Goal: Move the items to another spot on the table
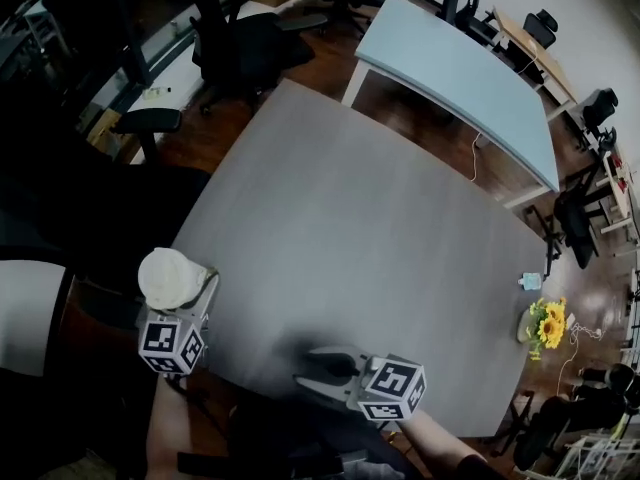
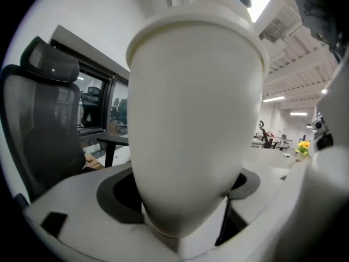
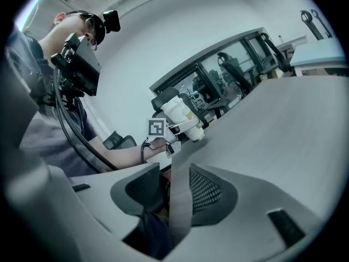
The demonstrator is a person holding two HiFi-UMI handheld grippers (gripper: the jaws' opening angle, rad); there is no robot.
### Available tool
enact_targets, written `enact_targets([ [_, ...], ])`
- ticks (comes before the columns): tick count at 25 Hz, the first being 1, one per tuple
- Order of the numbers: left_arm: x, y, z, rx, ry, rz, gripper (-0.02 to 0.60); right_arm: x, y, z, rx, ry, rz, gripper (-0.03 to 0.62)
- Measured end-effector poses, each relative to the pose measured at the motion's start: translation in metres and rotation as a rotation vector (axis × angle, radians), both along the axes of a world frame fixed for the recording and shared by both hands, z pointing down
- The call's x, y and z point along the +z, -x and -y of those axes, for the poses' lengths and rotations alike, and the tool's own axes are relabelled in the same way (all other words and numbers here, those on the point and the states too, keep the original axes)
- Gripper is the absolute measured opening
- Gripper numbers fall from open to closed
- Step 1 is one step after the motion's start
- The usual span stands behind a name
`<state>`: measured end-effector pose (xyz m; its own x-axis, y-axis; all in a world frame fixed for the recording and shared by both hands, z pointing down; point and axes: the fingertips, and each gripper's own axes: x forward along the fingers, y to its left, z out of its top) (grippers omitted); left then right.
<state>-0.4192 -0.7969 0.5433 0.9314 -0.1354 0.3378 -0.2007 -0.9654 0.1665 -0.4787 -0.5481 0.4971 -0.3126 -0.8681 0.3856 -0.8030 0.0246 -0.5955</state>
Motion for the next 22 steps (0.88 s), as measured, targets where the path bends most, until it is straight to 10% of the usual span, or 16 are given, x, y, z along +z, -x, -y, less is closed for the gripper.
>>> enact_targets([
  [22,0.035,-0.031,0.036,-0.126,-0.142,-0.024,0.423,0.019,-0.013,0.0,0.028,0.037,0.068,0.155],
])
